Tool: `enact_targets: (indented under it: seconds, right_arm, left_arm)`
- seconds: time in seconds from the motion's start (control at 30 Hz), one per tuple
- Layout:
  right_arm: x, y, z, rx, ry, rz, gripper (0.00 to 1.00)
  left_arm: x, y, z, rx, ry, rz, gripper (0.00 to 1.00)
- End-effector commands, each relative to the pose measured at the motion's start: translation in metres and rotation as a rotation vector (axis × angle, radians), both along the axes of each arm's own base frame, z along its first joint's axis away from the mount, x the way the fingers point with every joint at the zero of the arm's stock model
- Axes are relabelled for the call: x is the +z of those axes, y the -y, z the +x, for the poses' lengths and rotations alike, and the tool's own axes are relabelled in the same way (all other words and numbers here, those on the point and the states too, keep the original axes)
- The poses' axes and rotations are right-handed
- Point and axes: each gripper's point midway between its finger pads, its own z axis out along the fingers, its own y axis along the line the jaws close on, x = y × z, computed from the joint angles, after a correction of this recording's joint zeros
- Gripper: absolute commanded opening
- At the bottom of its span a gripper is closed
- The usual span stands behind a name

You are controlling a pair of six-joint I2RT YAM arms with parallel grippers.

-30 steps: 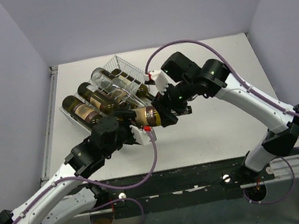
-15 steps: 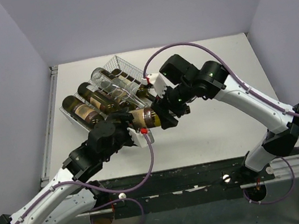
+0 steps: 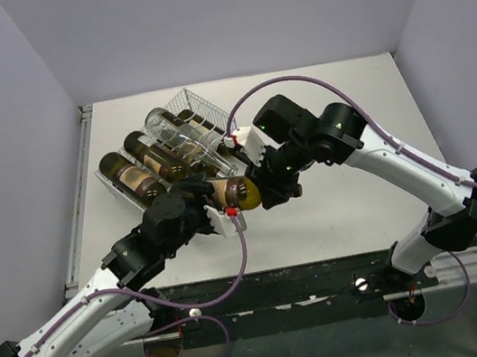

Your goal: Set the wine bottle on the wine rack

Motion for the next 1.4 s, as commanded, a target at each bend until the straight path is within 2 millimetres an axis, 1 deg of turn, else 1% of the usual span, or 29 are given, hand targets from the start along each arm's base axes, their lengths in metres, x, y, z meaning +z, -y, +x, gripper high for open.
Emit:
enact_targets:
  seconds: [0.0,0.07,0.13,0.17,0.2,0.23,0.3,0.4,0.53,0.57,0.63,0.67,0.7,0.73,0.77,0.83,0.9,0.93,0.97,1.03,1.13,1.17,1.3,1.37]
  right_arm:
    - [-0.001,0.008,0.02,-0.101,0.099,-0.041,0.01]
    - [0.008,0.008,0.03,-0.132,0.158,-0.019,0.01]
    - [0.022,0.005,0.036,-0.153,0.204,0.026,0.01]
    - [0.029,0.004,0.039,-0.163,0.226,0.051,0.01]
    - [0.039,0.002,0.042,-0.174,0.256,0.086,0.01]
    - [0.047,0.001,0.045,-0.185,0.281,0.113,0.01]
    - [0.063,0.0,0.054,-0.22,0.334,0.162,0.01]
    - [0.086,0.006,0.068,-0.3,0.429,0.209,0.01]
    - [0.108,0.012,0.083,-0.392,0.509,0.261,0.01]
    - [0.111,0.014,0.087,-0.419,0.527,0.262,0.01]
    - [0.116,0.02,0.099,-0.483,0.575,0.258,0.01]
    - [0.117,0.022,0.104,-0.529,0.577,0.265,0.01]
    - [0.117,0.024,0.109,-0.561,0.594,0.258,0.01]
    - [0.115,0.024,0.115,-0.589,0.605,0.25,0.01]
    - [0.114,0.023,0.119,-0.612,0.615,0.245,0.01]
    - [0.109,0.021,0.13,-0.655,0.63,0.23,0.01]
    - [0.101,0.017,0.138,-0.672,0.644,0.208,0.01]
    - [0.097,0.014,0.142,-0.675,0.648,0.2,0.01]
    - [0.093,0.01,0.145,-0.676,0.65,0.2,0.01]
    - [0.087,0.0,0.151,-0.658,0.663,0.205,0.01]
    - [0.069,-0.01,0.167,-0.639,0.705,0.18,0.01]
    - [0.058,-0.013,0.172,-0.621,0.715,0.163,0.01]
    - [0.034,-0.024,0.196,-0.606,0.731,0.165,0.01]
    - [0.026,-0.029,0.209,-0.601,0.737,0.166,0.01]
  left_arm:
    - [0.073,-0.003,0.018,0.111,0.161,-0.286,0.0]
    - [0.076,-0.005,0.02,0.13,0.18,-0.298,0.0]
    - [0.078,-0.009,0.023,0.154,0.203,-0.306,0.31]
    - [0.079,-0.011,0.024,0.165,0.214,-0.311,0.5]
    - [0.082,-0.014,0.026,0.18,0.235,-0.321,0.62]
    - [0.083,-0.016,0.027,0.191,0.257,-0.325,0.99]
    - [0.086,-0.018,0.029,0.205,0.276,-0.331,0.99]
    - [0.084,-0.019,0.028,0.199,0.279,-0.32,0.99]
    - [0.081,-0.018,0.027,0.194,0.271,-0.326,0.99]
    - [0.08,-0.018,0.027,0.197,0.266,-0.329,0.99]
    - [0.085,-0.02,0.026,0.209,0.261,-0.378,0.99]
    - [0.09,-0.023,0.025,0.222,0.265,-0.418,0.99]
    - [0.099,-0.027,0.024,0.242,0.277,-0.484,0.99]
    - [0.109,-0.034,0.023,0.273,0.295,-0.56,0.99]
    - [0.128,-0.044,0.02,0.304,0.324,-0.68,0.99]
    - [0.152,-0.07,0.013,0.382,0.346,-0.871,0.99]
    - [0.169,-0.09,0.006,0.434,0.358,-0.974,0.99]
    - [0.173,-0.096,0.004,0.452,0.347,-0.992,0.99]
    - [0.182,-0.103,0.001,0.474,0.335,-1.019,0.99]
    - [0.188,-0.115,-0.001,0.536,0.276,-1.056,0.99]
    - [0.19,-0.127,-0.005,0.606,0.2,-1.082,0.99]
    - [0.19,-0.128,-0.007,0.616,0.167,-1.093,0.99]
    - [0.187,-0.125,-0.015,0.599,0.069,-1.128,0.99]
    - [0.185,-0.125,-0.017,0.6,0.036,-1.15,0.99]
